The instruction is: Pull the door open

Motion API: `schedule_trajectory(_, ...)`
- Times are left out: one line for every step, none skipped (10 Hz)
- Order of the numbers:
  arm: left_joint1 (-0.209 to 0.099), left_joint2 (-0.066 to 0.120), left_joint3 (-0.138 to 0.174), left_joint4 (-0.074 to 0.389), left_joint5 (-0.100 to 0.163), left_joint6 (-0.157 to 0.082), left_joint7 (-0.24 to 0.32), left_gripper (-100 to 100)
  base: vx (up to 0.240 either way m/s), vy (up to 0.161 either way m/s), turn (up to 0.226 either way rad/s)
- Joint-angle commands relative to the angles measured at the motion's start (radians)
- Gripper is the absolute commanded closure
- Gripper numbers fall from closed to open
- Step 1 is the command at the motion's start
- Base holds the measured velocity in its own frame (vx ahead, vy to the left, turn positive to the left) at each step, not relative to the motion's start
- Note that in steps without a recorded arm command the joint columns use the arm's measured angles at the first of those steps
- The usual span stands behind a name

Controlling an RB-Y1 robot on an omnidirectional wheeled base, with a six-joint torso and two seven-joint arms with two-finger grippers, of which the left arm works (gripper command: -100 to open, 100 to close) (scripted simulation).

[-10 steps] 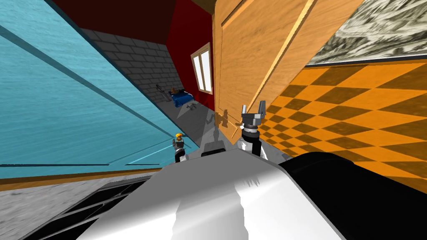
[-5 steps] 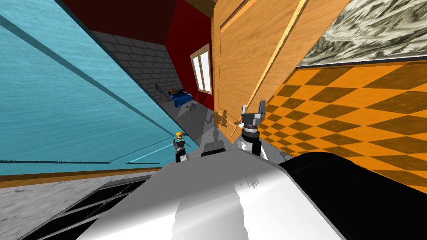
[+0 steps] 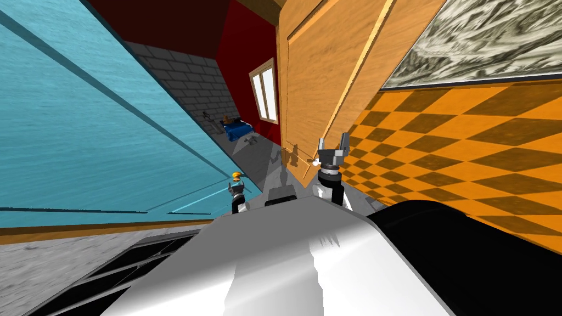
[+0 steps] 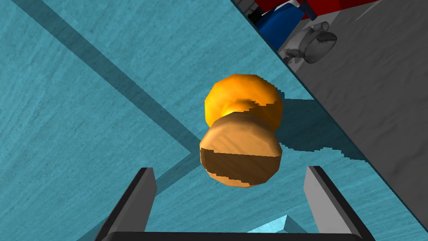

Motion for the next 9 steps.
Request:
schedule_trajectory(0.001,0.001,-0.007,-0.004,0.008,0.002,0.028,-100,-0.047,0.002,-0.016)
schedule_trajectory(0.000,0.002,-0.020,-0.007,0.024,0.005,0.069,-100,-0.056,0.010,-0.027)
schedule_trajectory(-0.001,0.003,-0.034,-0.009,0.039,0.007,0.096,-100,-0.073,0.014,-0.052)
schedule_trajectory(-0.001,0.003,-0.034,-0.009,0.039,0.007,0.111,-100,-0.057,0.011,-0.013)
schedule_trajectory(-0.002,0.005,-0.047,-0.012,0.055,0.009,0.147,-100,-0.063,0.012,-0.022)
schedule_trajectory(-0.002,0.005,-0.047,-0.012,0.055,0.009,0.153,-100,-0.048,0.007,-0.014)
schedule_trajectory(-0.003,0.006,-0.060,-0.015,0.070,0.011,0.193,-100,-0.051,0.009,-0.025)
schedule_trajectory(-0.004,0.007,-0.073,-0.018,0.085,0.013,0.218,-100,-0.082,0.012,-0.045)
schedule_trajectory(-0.004,0.007,-0.073,-0.018,0.085,0.013,0.235,-100,-0.062,0.010,-0.013)
